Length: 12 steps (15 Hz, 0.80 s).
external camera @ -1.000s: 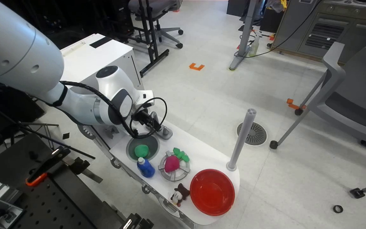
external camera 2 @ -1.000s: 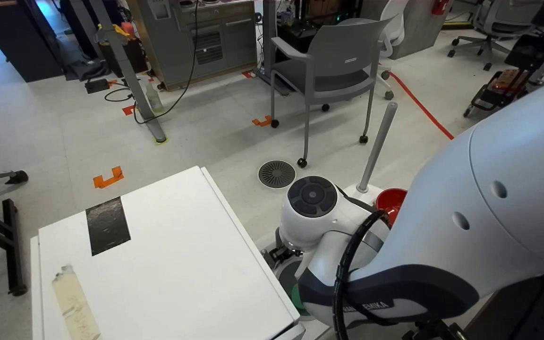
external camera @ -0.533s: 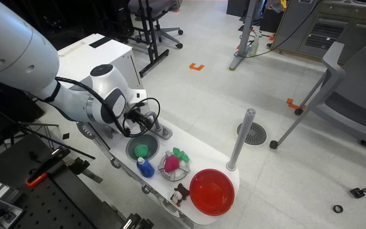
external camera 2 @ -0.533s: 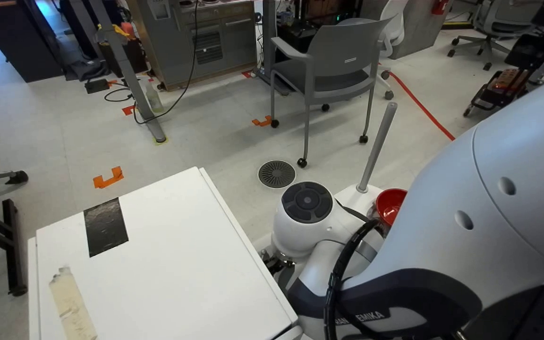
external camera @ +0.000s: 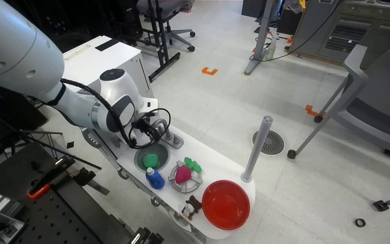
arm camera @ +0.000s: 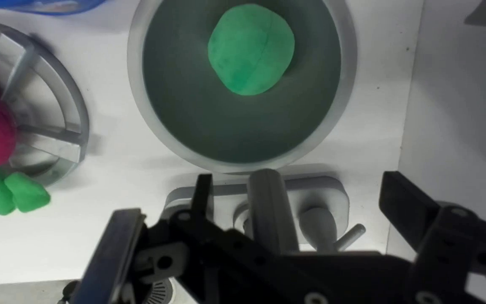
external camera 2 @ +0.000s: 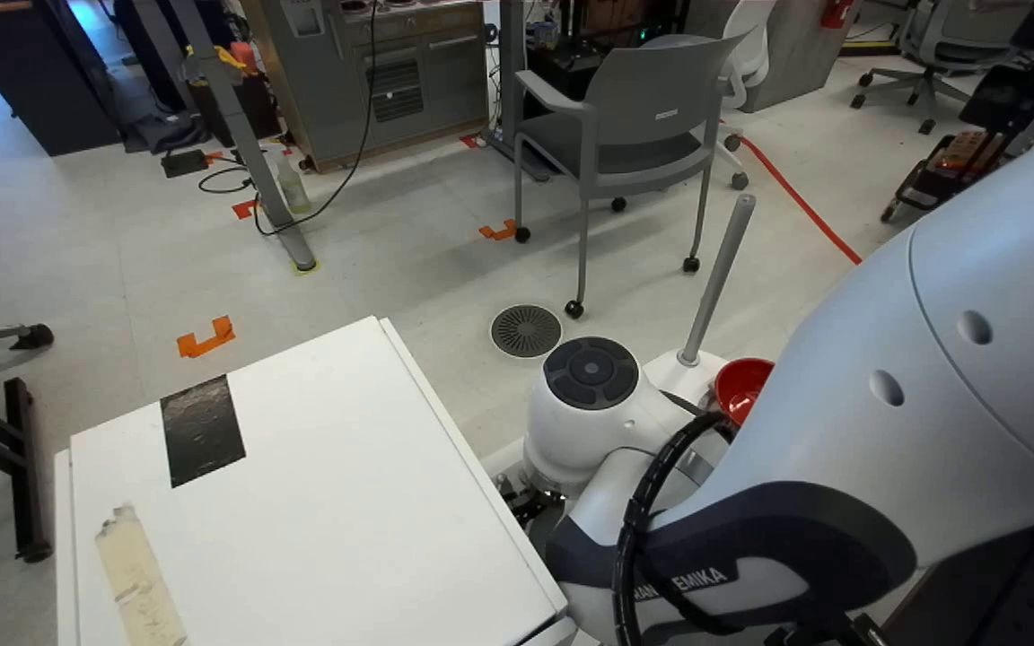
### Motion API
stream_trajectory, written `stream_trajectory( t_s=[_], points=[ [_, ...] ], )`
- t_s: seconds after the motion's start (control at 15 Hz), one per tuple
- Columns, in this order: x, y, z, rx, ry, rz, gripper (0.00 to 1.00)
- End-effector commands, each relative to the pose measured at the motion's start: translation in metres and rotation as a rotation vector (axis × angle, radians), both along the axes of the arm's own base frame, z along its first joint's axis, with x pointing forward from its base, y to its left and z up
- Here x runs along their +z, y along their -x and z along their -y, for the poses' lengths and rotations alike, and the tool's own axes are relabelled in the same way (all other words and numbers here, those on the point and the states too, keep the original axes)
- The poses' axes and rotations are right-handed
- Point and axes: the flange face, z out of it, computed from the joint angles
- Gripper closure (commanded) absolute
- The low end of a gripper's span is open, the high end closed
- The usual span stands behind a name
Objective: Move the faucet to the left.
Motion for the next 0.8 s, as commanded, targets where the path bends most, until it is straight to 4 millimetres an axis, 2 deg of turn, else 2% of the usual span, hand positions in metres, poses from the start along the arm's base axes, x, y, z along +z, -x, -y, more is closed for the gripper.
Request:
stream_trajectory(
  t_s=[0.0,0.27,0.33,0.4,0.6,0.73],
  points=[
    [0.028,0.014,0.002,-0.08,0.011,-0.158,0.0],
    [0.063,0.029,0.024,-0.135,0.096,-0.342,0.0],
    [0.078,0.031,0.031,-0.137,0.106,-0.399,0.0],
    [0.044,0.02,0.021,-0.107,0.098,-0.312,0.0],
    [0.072,0.022,0.028,-0.124,0.115,-0.372,0.0],
    [0.074,0.025,0.03,-0.126,0.117,-0.378,0.0]
  ],
)
